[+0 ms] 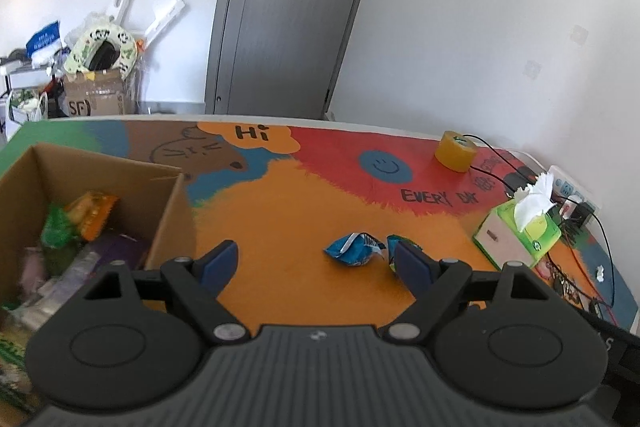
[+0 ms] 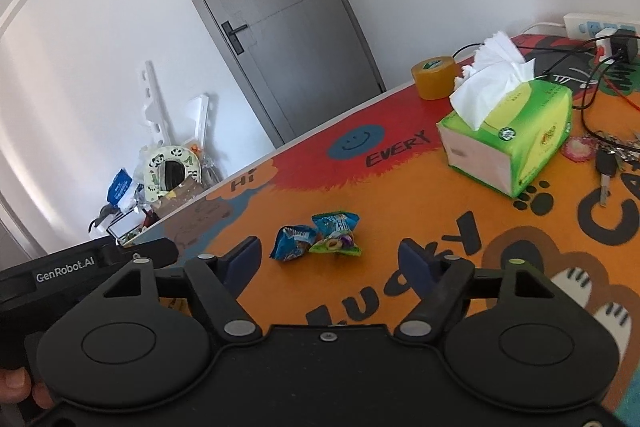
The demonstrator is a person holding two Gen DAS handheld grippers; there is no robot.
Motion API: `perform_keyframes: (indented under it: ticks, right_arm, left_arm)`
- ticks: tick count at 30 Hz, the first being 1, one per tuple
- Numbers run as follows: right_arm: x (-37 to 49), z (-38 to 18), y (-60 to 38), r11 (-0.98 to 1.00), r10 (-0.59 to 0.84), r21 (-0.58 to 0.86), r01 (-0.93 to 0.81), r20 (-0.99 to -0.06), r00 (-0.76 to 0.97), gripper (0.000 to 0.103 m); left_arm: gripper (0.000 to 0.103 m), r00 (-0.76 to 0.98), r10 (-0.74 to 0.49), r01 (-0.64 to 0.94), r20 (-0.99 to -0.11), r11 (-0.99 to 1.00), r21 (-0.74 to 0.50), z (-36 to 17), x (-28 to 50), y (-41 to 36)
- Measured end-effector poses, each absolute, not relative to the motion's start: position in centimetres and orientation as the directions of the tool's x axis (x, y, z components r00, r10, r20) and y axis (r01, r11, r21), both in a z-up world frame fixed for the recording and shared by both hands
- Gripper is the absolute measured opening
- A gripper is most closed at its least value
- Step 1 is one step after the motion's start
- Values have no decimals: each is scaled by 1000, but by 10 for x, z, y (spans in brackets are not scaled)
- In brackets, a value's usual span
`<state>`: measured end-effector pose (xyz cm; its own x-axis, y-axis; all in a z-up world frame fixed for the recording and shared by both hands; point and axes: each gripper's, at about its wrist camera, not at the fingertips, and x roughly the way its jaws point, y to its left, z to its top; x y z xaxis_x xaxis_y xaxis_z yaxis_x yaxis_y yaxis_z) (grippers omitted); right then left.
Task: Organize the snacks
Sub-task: 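Move both open tools back to the last two snacks, then grasp the blue wrapper with left tool while right tool grasps blue-green packet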
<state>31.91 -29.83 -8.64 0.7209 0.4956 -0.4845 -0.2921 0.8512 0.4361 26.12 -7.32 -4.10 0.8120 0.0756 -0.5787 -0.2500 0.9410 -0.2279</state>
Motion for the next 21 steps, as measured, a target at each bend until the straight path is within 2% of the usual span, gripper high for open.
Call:
perform_keyframes:
  ticks: [6,12,21]
  right_arm:
    - [345,-94,-287,847,506,447,-286,-518,689,61]
    - [373,-102,-272,854,509,423,-303,-557,657,48]
    - [403,-119,-256,859,507,415,-301,-602,617,43]
  left_arm:
    - [82,786,76,-261,-613,940,-218,-51,294,-79]
    - [79,756,55,-296,-653,918,-265,-66,322,-75]
    - [69,718,57,-335,-694,902,-273,-83,354,-78]
